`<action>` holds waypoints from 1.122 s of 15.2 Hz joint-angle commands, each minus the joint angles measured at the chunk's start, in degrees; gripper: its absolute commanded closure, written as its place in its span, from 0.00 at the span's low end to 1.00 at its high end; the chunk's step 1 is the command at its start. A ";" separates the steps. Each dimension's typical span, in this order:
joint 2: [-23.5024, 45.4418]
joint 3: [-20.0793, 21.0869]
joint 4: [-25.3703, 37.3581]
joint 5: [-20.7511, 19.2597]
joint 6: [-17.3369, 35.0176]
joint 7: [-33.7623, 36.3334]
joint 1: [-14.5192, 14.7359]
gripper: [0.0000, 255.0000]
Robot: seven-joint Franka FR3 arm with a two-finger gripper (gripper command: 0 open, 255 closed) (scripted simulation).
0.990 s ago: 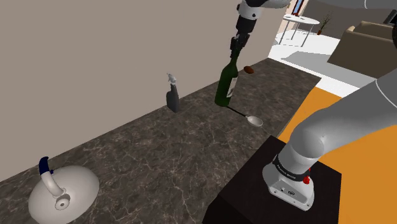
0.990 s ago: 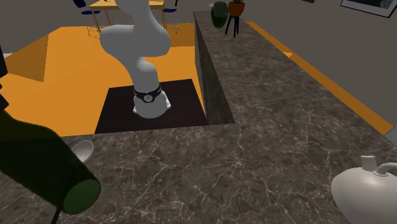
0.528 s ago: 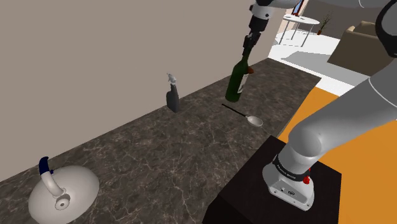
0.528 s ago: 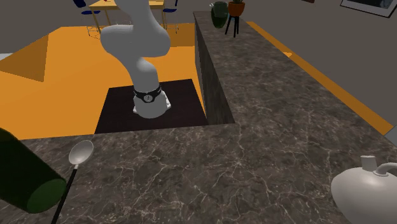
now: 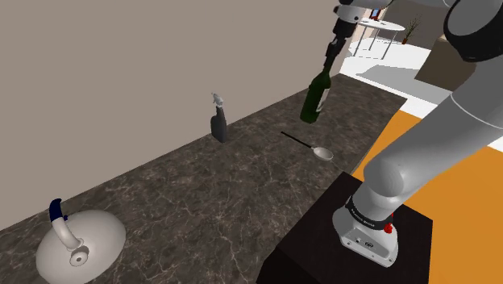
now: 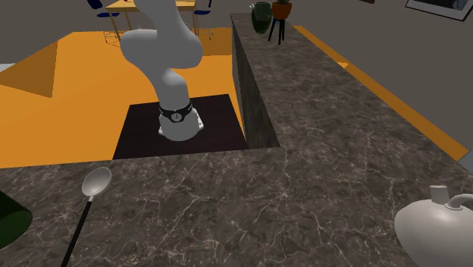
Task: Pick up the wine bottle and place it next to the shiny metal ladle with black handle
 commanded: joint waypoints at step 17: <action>10.64 -5.88 3.20 4.78 5.90 -11.88 -4.17 1.00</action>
